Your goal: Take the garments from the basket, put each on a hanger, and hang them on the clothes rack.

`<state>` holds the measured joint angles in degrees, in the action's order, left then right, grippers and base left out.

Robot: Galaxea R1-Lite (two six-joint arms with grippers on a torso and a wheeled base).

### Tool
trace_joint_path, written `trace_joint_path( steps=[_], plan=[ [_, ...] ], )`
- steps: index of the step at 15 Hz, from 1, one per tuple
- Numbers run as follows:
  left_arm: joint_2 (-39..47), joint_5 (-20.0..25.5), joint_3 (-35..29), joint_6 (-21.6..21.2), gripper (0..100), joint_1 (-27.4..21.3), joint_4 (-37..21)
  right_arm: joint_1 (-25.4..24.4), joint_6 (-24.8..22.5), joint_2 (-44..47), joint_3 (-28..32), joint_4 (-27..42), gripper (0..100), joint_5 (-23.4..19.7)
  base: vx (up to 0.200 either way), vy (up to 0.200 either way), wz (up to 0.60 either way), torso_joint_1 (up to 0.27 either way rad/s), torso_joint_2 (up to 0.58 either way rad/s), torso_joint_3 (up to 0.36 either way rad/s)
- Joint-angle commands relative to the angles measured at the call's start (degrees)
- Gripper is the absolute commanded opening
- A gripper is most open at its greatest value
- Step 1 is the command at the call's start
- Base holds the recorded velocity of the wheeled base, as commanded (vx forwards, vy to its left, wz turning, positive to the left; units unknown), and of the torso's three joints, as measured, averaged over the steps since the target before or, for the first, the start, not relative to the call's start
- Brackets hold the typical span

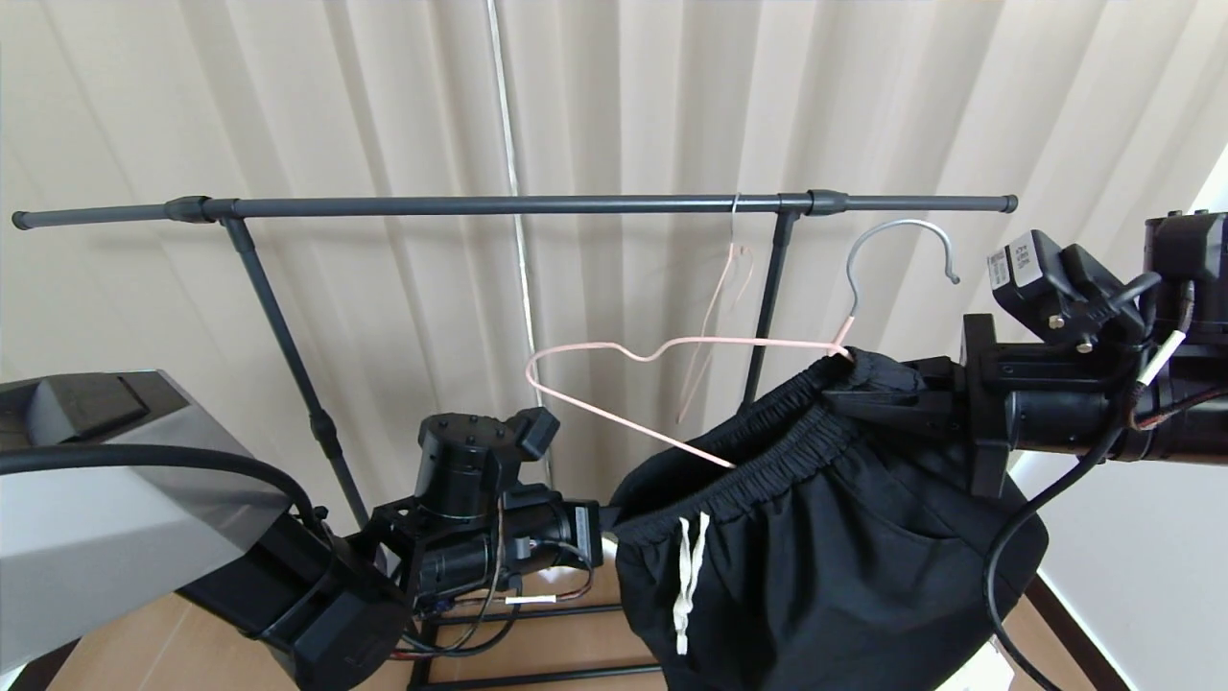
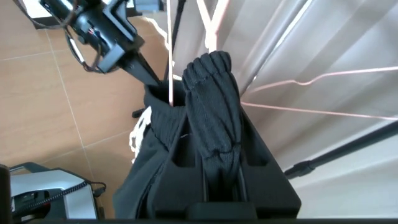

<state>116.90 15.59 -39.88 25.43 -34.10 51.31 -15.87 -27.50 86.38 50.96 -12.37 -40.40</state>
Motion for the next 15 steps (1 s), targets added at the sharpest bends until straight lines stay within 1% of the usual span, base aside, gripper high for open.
trace_joint_path(
  steps=[1,2,5,8,10,13,15],
  plan=[
    [-1.58,-0.04,0.06,-0.38,0,1.31,0.02,1.11,-0.18,2.04,0.28,-0.02,0,0.06,0.000,0.000,0.00,0.000,0.00,0.000],
    [-1.85,-0.04,0.06,-0.29,0,1.93,0.02,1.46,-0.27,2.39,0.28,-0.02,0,0.06,0.000,0.000,0.00,0.000,0.00,0.000],
    [-2.02,-0.04,-0.20,-0.38,0,3.60,0.02,2.60,-1.33,4.50,-0.51,-2.83,0,0.06,0.000,0.000,0.00,0.000,0.00,0.000],
    [-1.93,-0.56,-1.43,-0.82,0,4.92,-0.16,2.69,-2.56,5.81,-0.60,-3.01,0,0.15,0.000,0.000,0.00,0.000,0.00,0.000],
    [-1.85,-1.71,-2.93,-1.08,0,6.06,-0.60,2.69,-3.96,5.99,-1.30,-2.92,0,0.15,0.000,0.000,0.00,0.000,0.00,0.000],
    [-1.76,-1.71,-4.51,-1.08,0,7.11,-1.12,2.51,-7.30,7.31,-2.27,-2.92,0,0.15,0.000,0.000,0.00,0.000,0.00,0.000],
    [-1.85,-1.71,-5.39,-1.08,0,7.91,-2.27,2.42,-8.53,8.19,-2.70,-2.92,0,0.15,0.000,0.000,0.00,0.000,0.00,0.000]
  ],
)
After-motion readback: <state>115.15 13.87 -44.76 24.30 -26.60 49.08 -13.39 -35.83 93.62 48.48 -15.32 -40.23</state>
